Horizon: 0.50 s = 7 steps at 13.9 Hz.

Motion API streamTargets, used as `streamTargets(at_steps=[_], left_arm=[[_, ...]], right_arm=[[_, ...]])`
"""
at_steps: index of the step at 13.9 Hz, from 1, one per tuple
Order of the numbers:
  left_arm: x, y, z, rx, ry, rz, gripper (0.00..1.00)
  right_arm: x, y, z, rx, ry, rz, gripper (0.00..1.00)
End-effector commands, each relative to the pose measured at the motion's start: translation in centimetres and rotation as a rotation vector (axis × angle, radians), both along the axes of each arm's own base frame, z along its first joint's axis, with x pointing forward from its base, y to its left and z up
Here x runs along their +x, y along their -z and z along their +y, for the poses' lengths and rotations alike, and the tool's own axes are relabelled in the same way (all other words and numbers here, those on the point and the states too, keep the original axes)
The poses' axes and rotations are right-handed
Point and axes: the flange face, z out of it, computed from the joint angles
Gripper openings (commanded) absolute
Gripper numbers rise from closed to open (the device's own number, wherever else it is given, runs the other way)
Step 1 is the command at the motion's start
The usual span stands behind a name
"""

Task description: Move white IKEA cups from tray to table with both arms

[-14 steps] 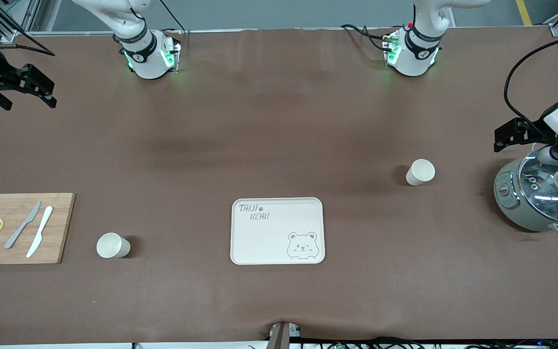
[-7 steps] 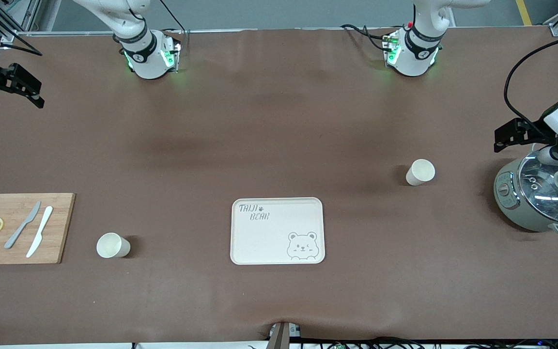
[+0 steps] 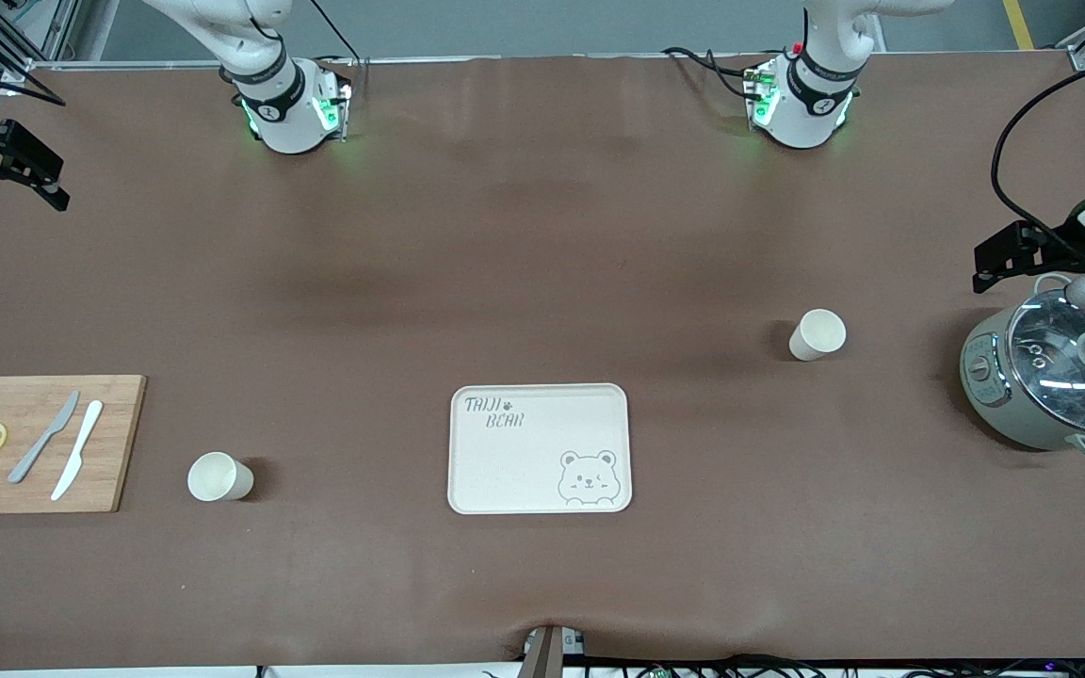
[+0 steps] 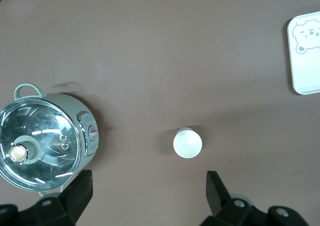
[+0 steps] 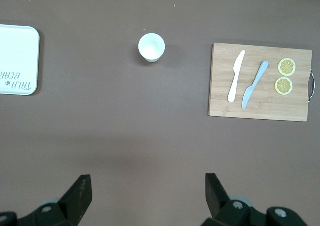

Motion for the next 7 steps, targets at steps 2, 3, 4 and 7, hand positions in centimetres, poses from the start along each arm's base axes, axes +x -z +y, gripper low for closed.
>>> streamTargets(at_steps=[2,3,4,7], left_arm=[[-0.36,-0.51,0.11,-0.003,-0.006,-0.006,1.00],[-0.35,-0.53,0.13,-0.002,-0.006,-0.008,1.00],[-0.37,-0.44,0.04,-0.002,-0.005,-0.005,1.00],[-0.29,-0.19,-0.05,-0.002,-0.005,0.000,1.00]], right_arm=[[0.26,-1.26,0.17,0.010,-0.015,-0.011,1.00],[0.27,-1.40,0.33,0.009,-0.019,-0.014,1.00],[0.31,-1.48,0.33,0.009,-0.019,-0.016,1.00],[0.31,-1.84,0.50,0.008,-0.022,-0.023,1.00]])
